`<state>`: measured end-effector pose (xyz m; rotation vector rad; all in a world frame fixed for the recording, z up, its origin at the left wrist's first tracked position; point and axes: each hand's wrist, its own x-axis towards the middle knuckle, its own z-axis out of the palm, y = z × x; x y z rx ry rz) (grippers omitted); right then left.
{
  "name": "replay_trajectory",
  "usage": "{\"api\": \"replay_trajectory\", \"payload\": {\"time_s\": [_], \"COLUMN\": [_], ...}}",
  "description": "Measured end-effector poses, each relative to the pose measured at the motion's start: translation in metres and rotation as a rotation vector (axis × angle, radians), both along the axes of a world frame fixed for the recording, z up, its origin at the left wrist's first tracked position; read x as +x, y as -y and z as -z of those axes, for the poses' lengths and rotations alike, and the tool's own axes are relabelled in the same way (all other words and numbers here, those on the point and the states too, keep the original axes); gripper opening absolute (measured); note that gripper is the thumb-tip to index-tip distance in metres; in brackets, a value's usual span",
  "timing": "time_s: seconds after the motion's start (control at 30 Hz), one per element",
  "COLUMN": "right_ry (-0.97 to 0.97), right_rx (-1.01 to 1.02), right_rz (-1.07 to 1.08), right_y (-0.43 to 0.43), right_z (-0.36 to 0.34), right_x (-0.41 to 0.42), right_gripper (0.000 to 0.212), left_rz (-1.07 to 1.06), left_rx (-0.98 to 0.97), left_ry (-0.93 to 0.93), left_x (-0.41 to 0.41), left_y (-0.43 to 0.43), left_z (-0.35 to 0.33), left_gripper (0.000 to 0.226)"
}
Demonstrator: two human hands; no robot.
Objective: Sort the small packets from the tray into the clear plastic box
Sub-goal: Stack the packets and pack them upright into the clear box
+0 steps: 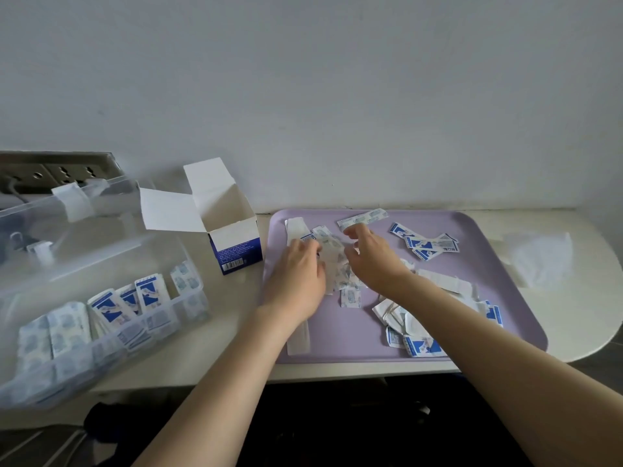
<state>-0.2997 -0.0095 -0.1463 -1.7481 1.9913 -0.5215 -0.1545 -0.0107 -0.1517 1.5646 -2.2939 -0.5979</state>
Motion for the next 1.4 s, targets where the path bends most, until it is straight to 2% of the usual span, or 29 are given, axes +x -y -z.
{"api": "replay_trajectory", "payload": {"time_s": [0.13, 0.27, 0.4, 0.53, 0.57, 0.63, 0.67, 0.7, 0.8, 0.87, 0.93, 1.0, 1.1, 1.17, 1.23, 1.3, 1.4], "right_ry": [0.021, 0.107, 0.189, 0.236, 0.245, 0.255, 0.245, 0.224, 0.169, 0.154, 0.040, -0.171, -0.378, -0.386, -0.318, -0.271, -0.276], "right_rx": [0.075, 0.076, 0.117, 0.168, 0.173, 0.187, 0.183, 0.177, 0.095, 0.021, -0.062, -0.158, -0.172, -0.137, -0.078, -0.020, 0.036], "right_rz": [0.022, 0.044, 0.125, 0.182, 0.178, 0.159, 0.158, 0.153, 0.116, 0.077, -0.011, -0.146, -0.300, -0.391, -0.457, -0.473, -0.432], "right_y": [0.002, 0.008, 0.015, 0.017, 0.016, 0.015, 0.014, 0.012, 0.008, 0.003, -0.004, -0.011, -0.021, -0.027, -0.035, -0.041, -0.047], "right_z": [0.000, -0.004, -0.006, -0.008, -0.009, -0.008, -0.008, -0.008, -0.013, -0.020, -0.027, -0.029, -0.027, -0.024, -0.024, -0.024, -0.024], "right_x": [0.007, 0.020, 0.035, 0.039, 0.038, 0.037, 0.037, 0.037, 0.039, 0.039, 0.037, 0.035, 0.036, 0.038, 0.039, 0.038, 0.033], "right_gripper": [0.058, 0.069, 0.050, 0.049, 0.044, 0.015, 0.015, 0.024, 0.022, 0.019, 0.011, 0.006, 0.023, 0.031, 0.035, 0.035, 0.042], "left_rz": [-0.093, -0.057, 0.006, -0.082, -0.123, -0.203, -0.231, -0.245, -0.236, -0.232, -0.221, -0.180, -0.104, -0.062, -0.060, -0.068, -0.048], "left_rx": [0.037, 0.086, 0.187, 0.270, 0.308, 0.364, 0.375, 0.378, 0.289, 0.134, -0.032, -0.198, -0.312, -0.241, -0.089, 0.046, 0.149], "left_ry": [-0.038, -0.024, -0.101, -0.216, -0.258, -0.341, -0.380, -0.416, -0.459, -0.459, -0.488, -0.453, -0.238, -0.067, 0.022, 0.021, 0.002], "left_x": [0.002, -0.003, -0.006, -0.010, -0.009, -0.006, -0.005, -0.003, 0.000, 0.003, 0.008, 0.014, 0.023, 0.026, 0.028, 0.028, 0.028], "left_y": [0.010, 0.012, 0.004, -0.001, 0.001, 0.004, 0.005, 0.005, 0.001, -0.004, -0.010, -0.015, -0.023, -0.030, -0.034, -0.037, -0.041], "left_z": [0.004, 0.006, 0.000, -0.009, -0.009, -0.009, -0.008, -0.007, -0.005, -0.008, -0.017, -0.026, -0.033, -0.030, -0.023, -0.016, -0.013], "left_gripper": [0.030, 0.031, 0.032, 0.036, 0.037, 0.040, 0.040, 0.040, 0.037, 0.040, 0.050, 0.060, 0.055, 0.040, 0.033, 0.030, 0.021]}}
